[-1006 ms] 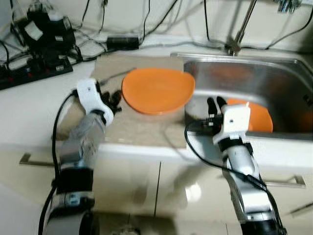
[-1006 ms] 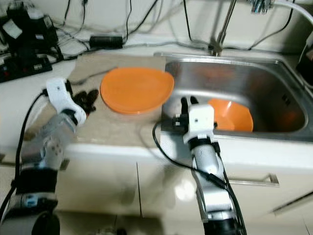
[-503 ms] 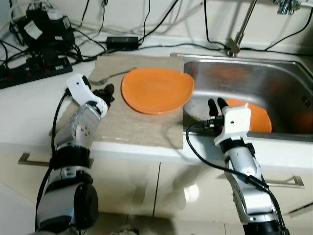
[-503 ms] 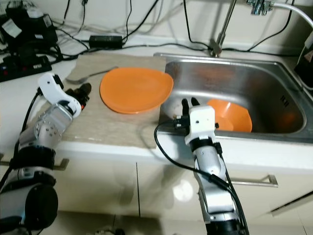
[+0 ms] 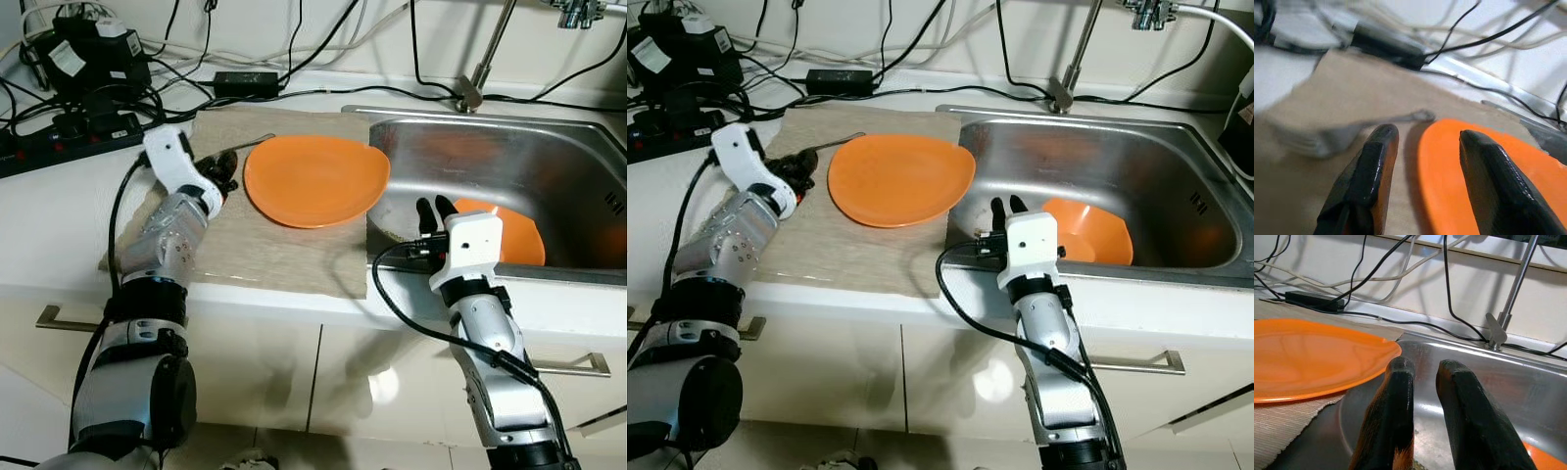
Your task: Kitchen organization
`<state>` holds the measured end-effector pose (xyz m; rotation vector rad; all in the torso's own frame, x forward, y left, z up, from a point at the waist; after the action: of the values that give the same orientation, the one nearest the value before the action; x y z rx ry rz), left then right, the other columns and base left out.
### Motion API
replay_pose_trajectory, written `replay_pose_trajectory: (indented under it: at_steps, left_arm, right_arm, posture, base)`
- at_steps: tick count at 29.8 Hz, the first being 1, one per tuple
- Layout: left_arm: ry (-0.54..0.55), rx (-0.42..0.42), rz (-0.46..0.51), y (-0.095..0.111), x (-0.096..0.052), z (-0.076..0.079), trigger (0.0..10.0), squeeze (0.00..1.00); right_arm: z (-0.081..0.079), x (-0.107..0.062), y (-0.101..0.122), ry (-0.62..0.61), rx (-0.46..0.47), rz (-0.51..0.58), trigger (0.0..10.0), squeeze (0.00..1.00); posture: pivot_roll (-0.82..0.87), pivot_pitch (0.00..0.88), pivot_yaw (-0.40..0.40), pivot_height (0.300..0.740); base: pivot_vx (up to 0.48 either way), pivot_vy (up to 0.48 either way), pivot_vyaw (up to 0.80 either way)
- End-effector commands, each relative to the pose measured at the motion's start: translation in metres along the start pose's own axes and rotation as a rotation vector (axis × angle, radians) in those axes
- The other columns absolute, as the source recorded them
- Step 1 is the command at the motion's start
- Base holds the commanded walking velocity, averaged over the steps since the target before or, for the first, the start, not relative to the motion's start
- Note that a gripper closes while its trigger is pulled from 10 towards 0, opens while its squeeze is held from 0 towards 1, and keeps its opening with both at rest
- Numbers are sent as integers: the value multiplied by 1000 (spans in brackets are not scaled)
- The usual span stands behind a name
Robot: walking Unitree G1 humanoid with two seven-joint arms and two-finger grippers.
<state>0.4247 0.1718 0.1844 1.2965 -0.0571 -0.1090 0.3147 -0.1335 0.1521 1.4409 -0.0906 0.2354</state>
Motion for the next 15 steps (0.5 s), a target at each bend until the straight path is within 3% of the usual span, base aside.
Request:
replay_pose_trajectory:
  at_steps: [1, 3, 9, 10, 11, 12, 13, 15]
  left_arm:
    - [-5, 73, 6, -2, -2, 3, 10000, 0]
    - [-25, 165, 30, 4, -1, 8, 10000, 0]
    - [-65, 215, 43, 12, 2, 15, 10000, 0]
    - [-76, 224, 41, 13, 4, 17, 4824, 0]
    - [-76, 224, 41, 13, 4, 17, 4824, 0]
    - [-82, 225, 49, 14, 4, 18, 3059, 0]
    - [-89, 221, 60, 17, 4, 19, 0, 0]
    - [-100, 229, 77, 23, 7, 21, 0, 0]
  right_arm:
    - [0, -2, -1, 3, -7, -1, 10000, 0]
    - [-1, -2, -1, 5, -6, -1, 10000, 0]
    - [-3, -1, -2, 8, -2, -1, 10000, 0]
    - [-4, -1, -2, 9, -1, -1, 10000, 0]
    - [-4, -1, -2, 9, -1, -1, 10000, 0]
    - [-4, 0, -2, 10, -1, -1, 10000, 0]
    - [-4, 0, -2, 10, 0, 0, 10000, 0]
    - [-5, 0, -2, 8, 2, 0, 10000, 0]
  posture:
    - [-48, 0, -13, 740]
    - [-44, 0, -13, 740]
    - [-39, 0, -10, 740]
    - [-39, 0, -7, 740]
    - [-39, 0, -7, 740]
    - [-39, 0, -5, 740]
    - [-40, 0, -4, 740]
    - [-42, 0, -1, 740]
  base:
    - [0, 0, 0]
    - [0, 0, 0]
    - [0, 0, 0]
    - [0, 0, 0]
    - [0, 0, 0]
    - [0, 0, 0]
    - [0, 0, 0]
    - [0, 0, 0]
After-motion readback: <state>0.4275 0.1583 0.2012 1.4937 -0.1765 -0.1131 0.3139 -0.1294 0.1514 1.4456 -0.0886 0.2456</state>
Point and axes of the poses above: a point about 5 cm out from each wrist's last joint towards the gripper, its own x axis pointing out of the wrist towards the gripper, its own y axis along the axis of the wrist's last joint, z = x × y, the point moved 4 cm from there along x, pointing out of the wrist towards the gripper, and after that the axes turned 2 degrees about x, right-handed, at the moved point
